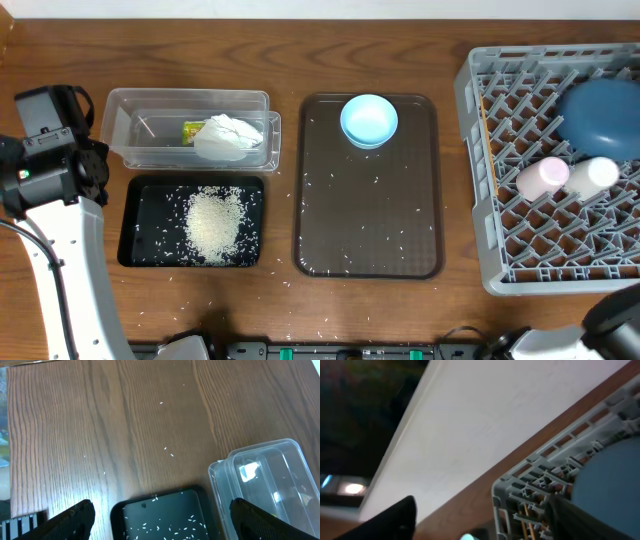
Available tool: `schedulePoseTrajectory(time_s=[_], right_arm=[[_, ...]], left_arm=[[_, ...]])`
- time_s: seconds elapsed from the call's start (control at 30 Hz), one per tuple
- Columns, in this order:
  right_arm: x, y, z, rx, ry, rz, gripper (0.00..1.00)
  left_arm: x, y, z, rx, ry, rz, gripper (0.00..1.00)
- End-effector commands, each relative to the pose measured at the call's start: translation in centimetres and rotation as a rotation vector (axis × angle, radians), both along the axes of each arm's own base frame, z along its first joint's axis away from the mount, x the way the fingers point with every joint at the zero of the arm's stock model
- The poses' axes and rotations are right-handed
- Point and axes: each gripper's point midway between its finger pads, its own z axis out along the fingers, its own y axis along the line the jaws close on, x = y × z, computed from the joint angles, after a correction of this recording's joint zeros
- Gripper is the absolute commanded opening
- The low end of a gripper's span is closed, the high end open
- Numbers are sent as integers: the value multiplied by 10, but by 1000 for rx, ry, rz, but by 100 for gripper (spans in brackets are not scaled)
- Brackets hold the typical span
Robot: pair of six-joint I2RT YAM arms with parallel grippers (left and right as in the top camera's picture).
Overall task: Sort waste into correct bins and load items into the dishwasher rack
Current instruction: 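Lower the blue plate upright into the rack and open the gripper, then move the right gripper left to the light-blue bowl on the brown tray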
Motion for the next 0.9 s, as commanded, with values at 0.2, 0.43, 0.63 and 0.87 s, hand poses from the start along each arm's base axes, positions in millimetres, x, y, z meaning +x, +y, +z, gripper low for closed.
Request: schedulePoseTrajectory(time_s=[0.2, 0.43, 0.63, 0.87], right_arm=[[-21, 38, 63, -128, -75, -34, 89], [-23, 101, 68, -121, -45, 86, 88], [-21, 160, 31, -191, 134, 136, 89], [-33, 214, -26, -390, 407, 168, 93]], left_arm=[[-1, 2, 1, 7, 2, 10, 89], [-1, 2, 1, 7, 2, 10, 89], [-1, 2, 1, 7, 2, 10, 89], [-1, 2, 1, 7, 2, 10, 89]])
